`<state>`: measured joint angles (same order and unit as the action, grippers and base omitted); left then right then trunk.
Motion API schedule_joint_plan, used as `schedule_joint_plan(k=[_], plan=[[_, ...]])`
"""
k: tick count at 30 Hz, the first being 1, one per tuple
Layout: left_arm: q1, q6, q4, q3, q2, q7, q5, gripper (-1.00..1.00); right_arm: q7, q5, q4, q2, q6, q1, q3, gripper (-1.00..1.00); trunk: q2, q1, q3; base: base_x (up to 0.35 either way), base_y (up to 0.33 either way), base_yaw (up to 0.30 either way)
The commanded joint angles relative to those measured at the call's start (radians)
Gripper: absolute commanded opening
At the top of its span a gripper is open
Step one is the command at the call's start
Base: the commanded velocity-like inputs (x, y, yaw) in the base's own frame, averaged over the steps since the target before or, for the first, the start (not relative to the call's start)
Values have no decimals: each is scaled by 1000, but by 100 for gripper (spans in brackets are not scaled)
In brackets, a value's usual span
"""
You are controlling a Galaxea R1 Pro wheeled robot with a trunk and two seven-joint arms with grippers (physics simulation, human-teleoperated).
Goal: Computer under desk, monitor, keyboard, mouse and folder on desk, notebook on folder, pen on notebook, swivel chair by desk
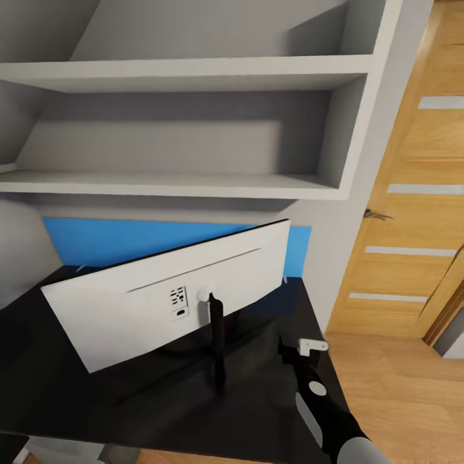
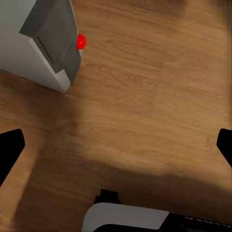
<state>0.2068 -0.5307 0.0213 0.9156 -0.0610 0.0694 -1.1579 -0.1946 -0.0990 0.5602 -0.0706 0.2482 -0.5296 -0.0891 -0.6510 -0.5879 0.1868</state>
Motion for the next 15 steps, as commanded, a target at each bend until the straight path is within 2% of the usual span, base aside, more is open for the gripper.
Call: schedule_joint_plan(k=[1,7,15], plan=[[0,-2,0,3,0,7,-10,100,-5,-10,-2,1,5,-1,-8,100,-1,0,0,0,0,-176],[0,-2,0,3,0,7,-10,100,8,-10,-6,1,4,-1,-7,100,-1,0,-5,0,0,-126],[0,-2,0,4,1,7,-9,100,7,-13,-7,-5,4,-1,-8,100,-1,0,-6,0,0,0]])
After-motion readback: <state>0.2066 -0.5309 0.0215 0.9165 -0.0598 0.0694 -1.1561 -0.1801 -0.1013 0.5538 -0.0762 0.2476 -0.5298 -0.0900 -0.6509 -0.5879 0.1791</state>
